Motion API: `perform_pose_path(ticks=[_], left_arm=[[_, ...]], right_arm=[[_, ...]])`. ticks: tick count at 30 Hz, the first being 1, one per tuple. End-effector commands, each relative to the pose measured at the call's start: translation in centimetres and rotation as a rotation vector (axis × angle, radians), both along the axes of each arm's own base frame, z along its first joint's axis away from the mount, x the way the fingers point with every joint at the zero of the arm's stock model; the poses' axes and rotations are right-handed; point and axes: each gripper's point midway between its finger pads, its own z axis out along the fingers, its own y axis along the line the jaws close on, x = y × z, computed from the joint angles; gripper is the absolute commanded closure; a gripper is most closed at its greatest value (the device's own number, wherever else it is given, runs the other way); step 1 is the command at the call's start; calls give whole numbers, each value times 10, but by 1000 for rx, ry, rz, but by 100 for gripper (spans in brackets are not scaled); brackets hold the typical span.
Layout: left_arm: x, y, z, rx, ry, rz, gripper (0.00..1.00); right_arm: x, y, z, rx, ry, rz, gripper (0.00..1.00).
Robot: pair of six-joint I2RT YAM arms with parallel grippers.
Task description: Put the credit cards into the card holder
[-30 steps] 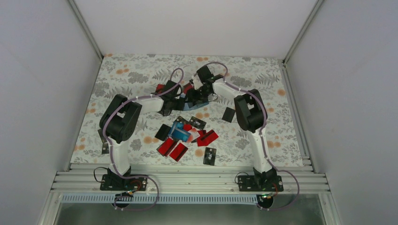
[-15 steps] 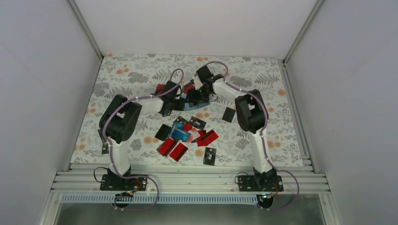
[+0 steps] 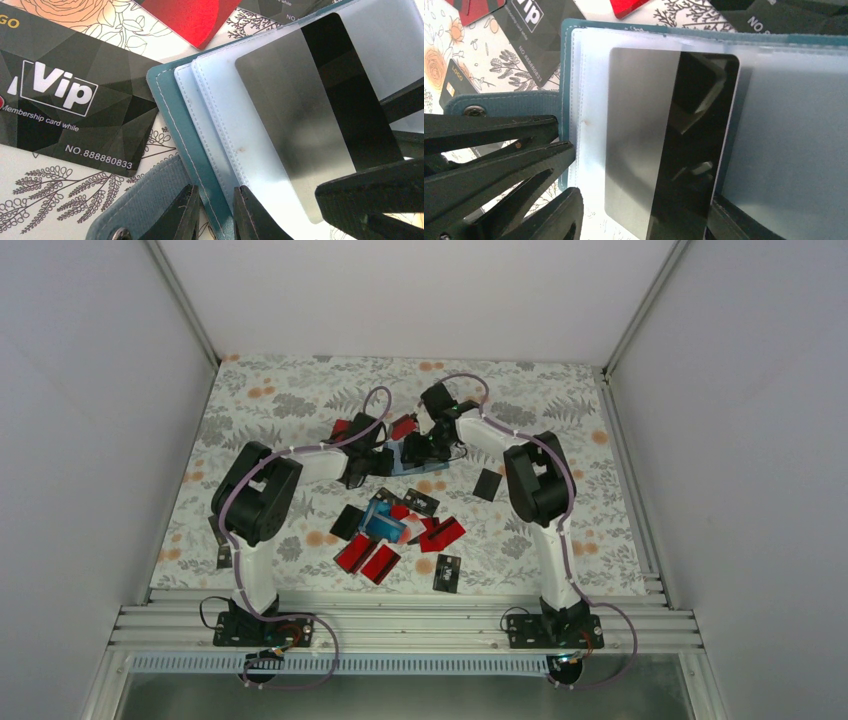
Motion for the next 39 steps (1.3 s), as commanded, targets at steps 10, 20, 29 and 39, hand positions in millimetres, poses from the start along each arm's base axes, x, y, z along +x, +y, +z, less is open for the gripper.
perform_pose_path(ticks=[10,20,29,39], left_arm=[[-23,9,-24,39,99,-15,82],[-27,13,-21,47,92,-12,82],[-31,16,-22,50,94,-8,82],[-34,18,-26,54,104,-7,82]], right_arm=[[-18,26,-7,2,18,53,49],[-14,24,-1,-24,-9,64,50],[0,15,22,8,-52,43,50],[-12,31,2,63,19,79,51]])
